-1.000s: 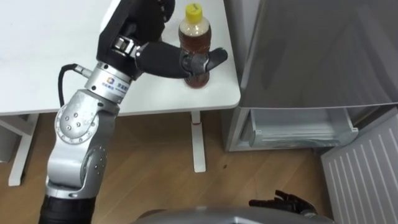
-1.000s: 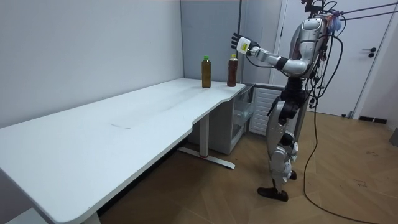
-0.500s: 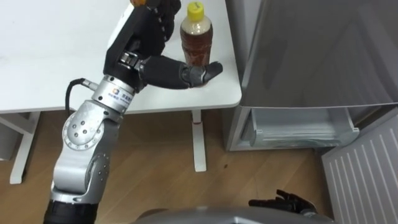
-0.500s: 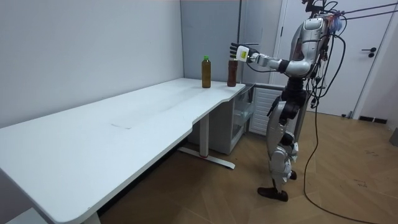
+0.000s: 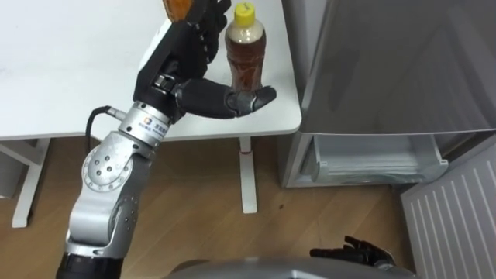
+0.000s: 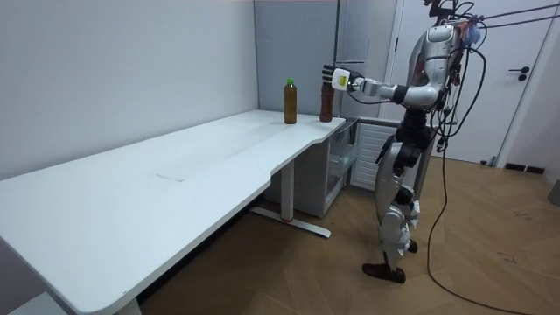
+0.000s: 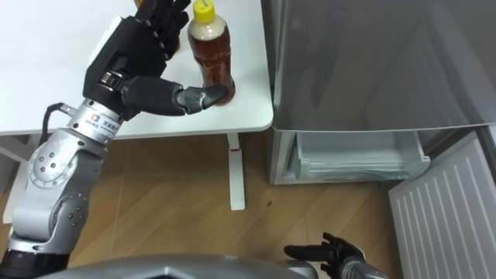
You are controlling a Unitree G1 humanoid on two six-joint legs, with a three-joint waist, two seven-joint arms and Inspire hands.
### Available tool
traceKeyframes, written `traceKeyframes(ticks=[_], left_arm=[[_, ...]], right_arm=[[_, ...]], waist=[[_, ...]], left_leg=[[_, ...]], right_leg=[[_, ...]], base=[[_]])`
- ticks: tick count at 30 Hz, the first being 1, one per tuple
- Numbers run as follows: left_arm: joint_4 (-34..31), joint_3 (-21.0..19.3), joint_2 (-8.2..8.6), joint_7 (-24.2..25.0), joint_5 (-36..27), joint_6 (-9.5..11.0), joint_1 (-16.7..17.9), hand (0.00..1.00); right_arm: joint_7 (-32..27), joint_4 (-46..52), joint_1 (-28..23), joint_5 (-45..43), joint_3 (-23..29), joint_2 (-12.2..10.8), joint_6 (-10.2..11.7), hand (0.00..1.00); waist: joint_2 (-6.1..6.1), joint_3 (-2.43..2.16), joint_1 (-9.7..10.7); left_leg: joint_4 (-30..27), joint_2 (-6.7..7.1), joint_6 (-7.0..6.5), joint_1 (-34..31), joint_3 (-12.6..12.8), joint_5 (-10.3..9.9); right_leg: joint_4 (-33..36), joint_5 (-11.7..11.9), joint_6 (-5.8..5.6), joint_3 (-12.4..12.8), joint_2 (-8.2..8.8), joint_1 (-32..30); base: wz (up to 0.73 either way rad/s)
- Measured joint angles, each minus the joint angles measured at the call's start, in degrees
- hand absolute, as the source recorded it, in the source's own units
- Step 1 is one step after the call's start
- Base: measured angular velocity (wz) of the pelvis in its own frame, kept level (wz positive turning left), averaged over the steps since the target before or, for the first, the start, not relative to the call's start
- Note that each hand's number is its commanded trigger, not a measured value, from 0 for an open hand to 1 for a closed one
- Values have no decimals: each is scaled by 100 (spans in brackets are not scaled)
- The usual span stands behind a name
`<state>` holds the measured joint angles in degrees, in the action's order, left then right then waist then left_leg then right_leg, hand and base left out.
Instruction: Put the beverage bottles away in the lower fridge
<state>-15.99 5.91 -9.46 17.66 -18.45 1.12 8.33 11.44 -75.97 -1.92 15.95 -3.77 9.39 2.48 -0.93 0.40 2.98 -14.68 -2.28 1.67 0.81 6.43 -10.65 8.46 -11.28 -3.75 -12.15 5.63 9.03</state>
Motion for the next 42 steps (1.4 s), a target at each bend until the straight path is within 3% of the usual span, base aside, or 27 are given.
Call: traceKeyframes(ticks=[9, 15, 22, 34, 42], left_arm=[[226, -15, 6, -115, 3, -4, 57, 0], [433, -46, 5, -120, 1, -158, 55, 0], [590, -53, 4, -178, 4, -158, 43, 0], [765, -118, -54, -469, 13, -341, -415, 0], [1109, -340, -62, -504, 12, -406, -525, 0]], right_arm=[[0, 89, -51, -18, 14, 0, -7, 0], [2, 82, -45, -23, 67, -5, -75, 0], [2, 52, -32, -32, 117, -23, -81, 0], [55, 159, -45, -97, 285, -25, -254, 0], [56, 262, -92, -102, 300, -23, -300, 0]], waist=[[-2, 0, -8], [0, 0, -1], [10, 3, 134], [39, 4, 236], [71, 25, 304]], left_leg=[[-5, 0, 0, 3, 1, 0], [35, 0, 0, 58, 41, 0], [113, -1, 0, 123, 101, 2], [137, -2, 1, 97, 105, 2], [156, -2, 2, 179, 136, 0]], right_leg=[[5, 0, 0, 6, -1, -1], [12, 1, 1, 68, -1, 2], [13, 1, 2, 123, 1, 10], [19, 4, 6, 127, 1, 10], [27, 5, 7, 233, -1, 28]], base=[[0], [-4], [-3], [0], [-3]])
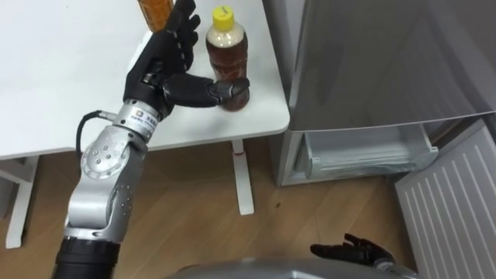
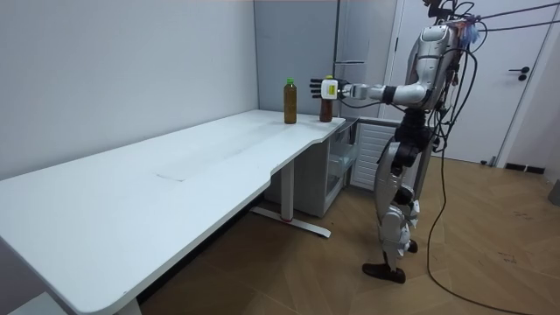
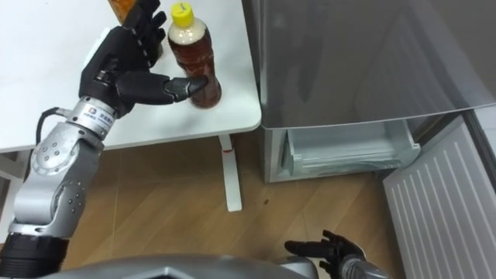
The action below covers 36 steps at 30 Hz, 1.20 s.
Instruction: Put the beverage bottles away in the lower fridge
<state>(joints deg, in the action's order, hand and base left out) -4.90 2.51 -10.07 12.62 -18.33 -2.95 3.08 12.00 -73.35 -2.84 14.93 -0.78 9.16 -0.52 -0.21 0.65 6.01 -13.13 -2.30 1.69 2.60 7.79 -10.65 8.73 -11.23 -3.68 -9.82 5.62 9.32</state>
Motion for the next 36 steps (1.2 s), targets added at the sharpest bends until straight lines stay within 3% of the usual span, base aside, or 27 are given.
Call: traceKeyframes(ticks=[13, 22, 30, 36], left_arm=[[1090, -17, 4, -266, 172, -90, -432, 0], [1244, -15, 4, -508, 118, -89, -588, 0], [1420, -16, 3, -624, -27, -109, -653, 0], [1650, -16, 4, -536, -27, -182, -946, 0]], right_arm=[[-17, 26, -14, -10, 81, 8, -32, 0], [-61, 119, -58, -9, 78, 32, -40, 0], [-92, 227, -59, -11, 90, 34, -83, 0], [-101, 230, -55, -11, 89, 33, -86, 0]], waist=[[60, 4, 12], [85, 15, 23], [100, 10, 171], [90, 16, 184]], left_leg=[[30, -5, -2, 38, 52, 0], [137, -4, 0, 122, 137, 2], [148, -2, 0, 114, 156, 2], [146, -2, 0, 120, 163, 3]], right_leg=[[16, 6, 7, 36, -3, -17], [4, 6, 7, 132, -1, -6], [1, 6, 7, 166, -1, -16], [2, 6, 7, 168, -1, -22]], base=[[-1], [-5], [-1], [0]])
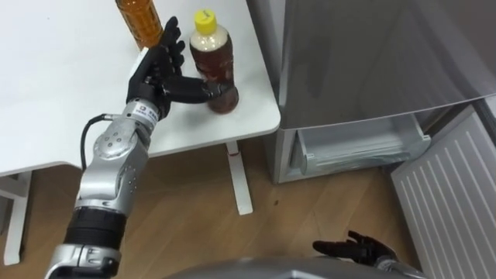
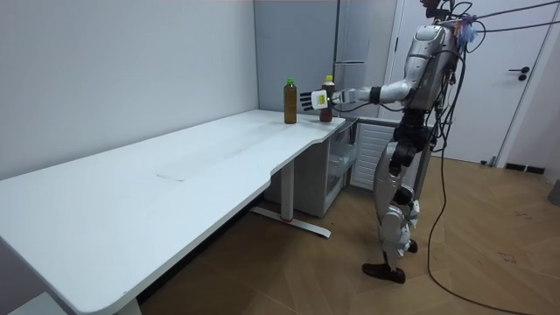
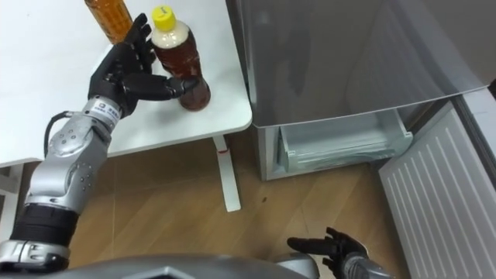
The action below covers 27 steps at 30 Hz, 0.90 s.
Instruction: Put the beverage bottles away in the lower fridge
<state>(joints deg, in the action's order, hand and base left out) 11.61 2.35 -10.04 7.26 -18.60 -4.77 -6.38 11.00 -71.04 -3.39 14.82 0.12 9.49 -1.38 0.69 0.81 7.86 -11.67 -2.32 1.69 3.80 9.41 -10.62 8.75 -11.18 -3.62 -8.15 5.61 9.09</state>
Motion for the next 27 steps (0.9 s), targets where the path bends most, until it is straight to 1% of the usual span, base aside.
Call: traceKeyframes(ticks=[2, 5, 12, 15, 16, 17, 18, 20, 27], left_arm=[[106, 0, 0, 61, 1, -1, -130, 0], [131, 1, 0, 114, 1, -1, -193, 0], [145, 1, 0, 132, -2, -7, -229, 0], [145, 1, 0, 139, -2, -23, -240, 0], [145, 1, 0, 157, -2, -28, -240, 36], [145, 1, 0, 185, -2, -32, -240, 59], [145, 1, 0, 194, -2, -35, -240, 100], [145, 1, 0, 210, -2, -49, -241, 100], [145, 6, 0, 320, -199, -198, -241, 100]], right_arm=[[-12, 0, 4, 0, 0, 0, -1, 0], [-27, 0, 4, 0, 0, 0, -1, 0], [-25, 10, 1, 0, 1, 0, -6, 0], [-24, 57, -1, 0, 2, 0, -82, 0], [-24, 74, -1, 0, 2, 0, -118, 0], [-22, 85, -4, 0, 1, -1, -122, 0], [-21, 96, -6, -2, 0, -2, -122, 0], [-21, 135, -30, -4, -1, -2, -123, 0], [-39, 220, -79, -4, 5, -2, -125, 0]], waist=[[-8, 5, 2], [-14, 8, 6], [-24, 3, 11], [-40, -14, 12], [-45, -25, 12], [-49, -33, 12], [-52, -36, 12], [-58, -48, 12], [-60, -53, 47]], left_leg=[[-1, 0, 0, 5, 0, 0], [-1, 0, 0, 9, 2, 0], [-5, 0, 1, 0, 2, 1], [-4, 0, 1, -8, 2, 1], [-5, 0, 1, -8, 3, 1], [-5, 0, 1, -8, 3, 1], [-6, 0, 1, -8, 3, 1], [-8, 0, 1, -7, 3, 1], [-11, -1, 0, 1, 21, 1]], right_leg=[[0, 0, 0, 3, 0, 1], [0, 0, 0, 8, 0, -1], [-3, -1, -1, 8, 0, -24], [-6, -2, -2, 9, -1, -39], [-7, -2, -2, 9, -1, -38], [-7, -2, -2, 8, -1, -38], [-7, -1, -2, 9, -1, -38], [-6, -1, -2, 9, -1, -38], [0, -1, -1, 15, 1, -37]], base=[[0], [0], [0], [0], [0], [0], [0], [0], [0]])
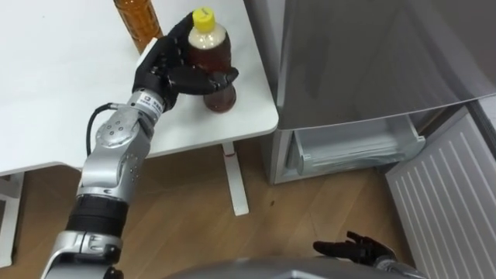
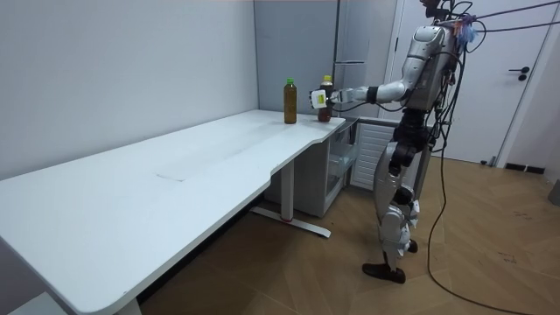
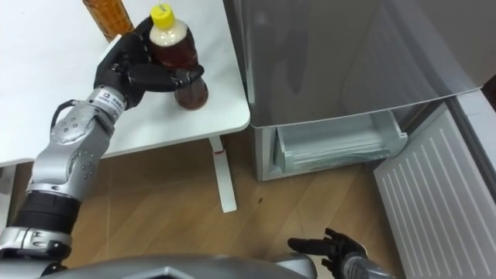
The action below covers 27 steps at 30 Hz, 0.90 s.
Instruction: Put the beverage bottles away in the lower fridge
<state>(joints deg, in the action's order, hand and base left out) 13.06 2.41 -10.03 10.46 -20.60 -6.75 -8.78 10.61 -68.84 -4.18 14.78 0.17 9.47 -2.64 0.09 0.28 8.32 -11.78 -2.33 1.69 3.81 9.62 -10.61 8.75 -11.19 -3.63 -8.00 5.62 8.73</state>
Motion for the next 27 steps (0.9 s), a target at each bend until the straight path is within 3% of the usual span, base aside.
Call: traceKeyframes(ticks=[13, 22, 27], left_arm=[[8, 10, -7, 21, 0, -271, 0, 100], [-4, 5, -5, 23, 3, -279, 0, 100], [-330, -3, -5, 23, 3, -279, 0, 100]], right_arm=[[-1, 28, 3, 1, 11, 0, 3, 0], [0, 2, 47, -3, 11, -6, 3, 0], [1, -35, 69, -11, 1, -10, 5, 0]], waist=[[8, 3, 83], [9, 4, 75], [5, 6, 41]], left_leg=[[7, -1, 0, -4, 23, 0], [-8, -1, 0, -46, -3, 0], [-8, -1, 0, -54, -3, 0]], right_leg=[[3, 0, 0, 14, 3, 1], [5, 0, 0, 1, 3, -1], [5, 0, 0, 0, 3, -52]], base=[[0], [1], [0]])
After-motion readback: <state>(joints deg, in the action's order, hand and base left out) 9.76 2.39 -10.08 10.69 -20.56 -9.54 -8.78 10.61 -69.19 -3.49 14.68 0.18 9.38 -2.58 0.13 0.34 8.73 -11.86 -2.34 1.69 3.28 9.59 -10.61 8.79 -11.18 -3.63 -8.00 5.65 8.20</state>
